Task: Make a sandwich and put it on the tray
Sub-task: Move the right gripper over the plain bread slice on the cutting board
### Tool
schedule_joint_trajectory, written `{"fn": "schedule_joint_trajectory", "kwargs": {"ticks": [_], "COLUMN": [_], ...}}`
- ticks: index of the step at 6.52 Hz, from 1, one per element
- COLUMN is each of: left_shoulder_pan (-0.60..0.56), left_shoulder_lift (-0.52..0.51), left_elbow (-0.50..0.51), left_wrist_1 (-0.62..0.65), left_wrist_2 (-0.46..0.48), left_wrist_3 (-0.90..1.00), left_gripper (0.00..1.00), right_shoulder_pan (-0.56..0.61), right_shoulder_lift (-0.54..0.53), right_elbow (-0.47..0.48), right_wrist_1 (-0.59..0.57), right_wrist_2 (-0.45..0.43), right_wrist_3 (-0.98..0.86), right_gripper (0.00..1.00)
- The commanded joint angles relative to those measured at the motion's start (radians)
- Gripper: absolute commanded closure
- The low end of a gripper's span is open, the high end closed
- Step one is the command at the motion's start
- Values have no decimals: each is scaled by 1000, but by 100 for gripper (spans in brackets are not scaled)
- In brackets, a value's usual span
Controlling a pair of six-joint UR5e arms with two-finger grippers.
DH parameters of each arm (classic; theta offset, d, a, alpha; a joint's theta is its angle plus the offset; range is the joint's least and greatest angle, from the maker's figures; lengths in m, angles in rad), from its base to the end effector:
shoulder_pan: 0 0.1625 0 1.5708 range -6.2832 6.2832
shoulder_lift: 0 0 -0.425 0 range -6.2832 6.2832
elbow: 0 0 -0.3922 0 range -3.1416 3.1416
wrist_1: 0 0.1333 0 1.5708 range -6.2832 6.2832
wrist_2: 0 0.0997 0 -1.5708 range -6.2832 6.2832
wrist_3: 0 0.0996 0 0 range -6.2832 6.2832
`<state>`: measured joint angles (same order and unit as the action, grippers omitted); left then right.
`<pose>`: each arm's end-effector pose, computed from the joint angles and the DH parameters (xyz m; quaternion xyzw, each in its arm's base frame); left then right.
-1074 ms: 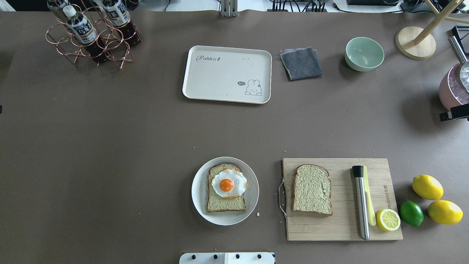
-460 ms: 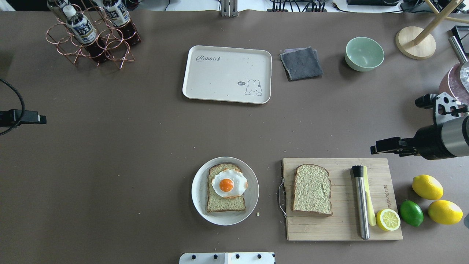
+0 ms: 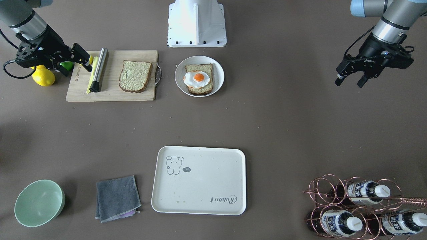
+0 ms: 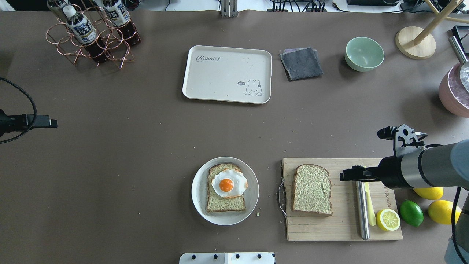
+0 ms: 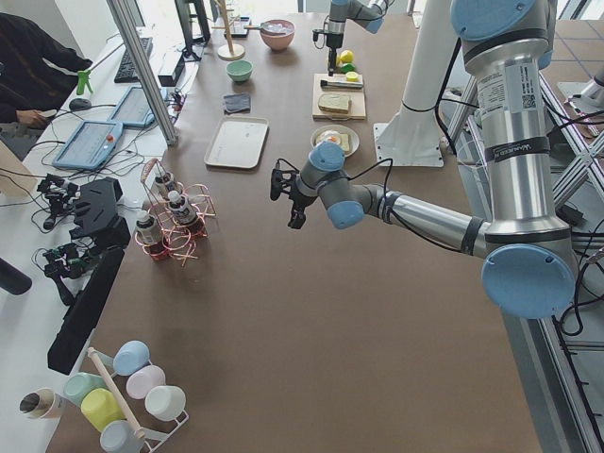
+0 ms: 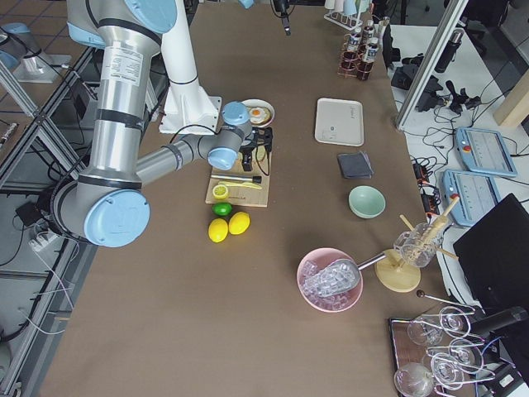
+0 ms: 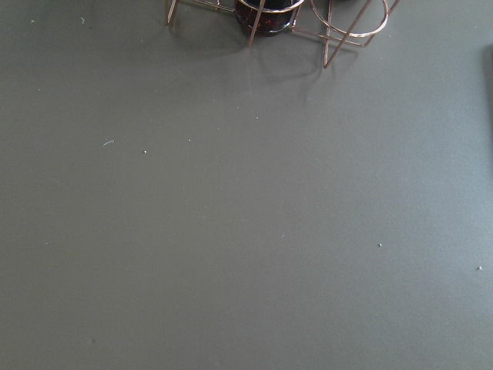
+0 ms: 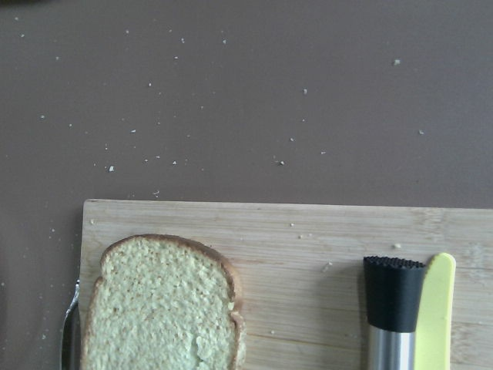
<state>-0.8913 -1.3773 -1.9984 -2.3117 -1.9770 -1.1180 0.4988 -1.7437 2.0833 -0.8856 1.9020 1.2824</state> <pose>0.1980 -0.3947 0.4574 0.1462 0.4700 -0.0960 0.8652 -0.3284 -0.2938 0.4142 0.0528 -0.5017 0.0099 0.8634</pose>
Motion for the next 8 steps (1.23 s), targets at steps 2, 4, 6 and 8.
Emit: {"fn": "schedule_joint_trajectory", "kwargs": {"ticks": [2, 4, 6, 8], "left_shoulder_pan": [2, 2, 2, 0], "left_shoulder_lift": [-3, -2, -2, -2], "left_elbow": [0, 0, 3, 3], "left_wrist_1": [0, 0, 1, 2], "left_wrist_2": [1, 1, 1, 3], "left_wrist_3": [0, -2, 0, 0], "left_gripper": [2, 2, 2, 2], "right_shoulder_pan": [-158, -172, -169, -170], "right_shoulder_lift": [79, 99, 98, 101], "right_elbow": [-58, -83, -81, -88], "right_wrist_1": [0, -3, -3, -6], "right_wrist_2": [-148, -173, -172, -170], "right_wrist_3": [60, 60, 60, 60], "right_gripper": [28, 32, 32, 33]}}
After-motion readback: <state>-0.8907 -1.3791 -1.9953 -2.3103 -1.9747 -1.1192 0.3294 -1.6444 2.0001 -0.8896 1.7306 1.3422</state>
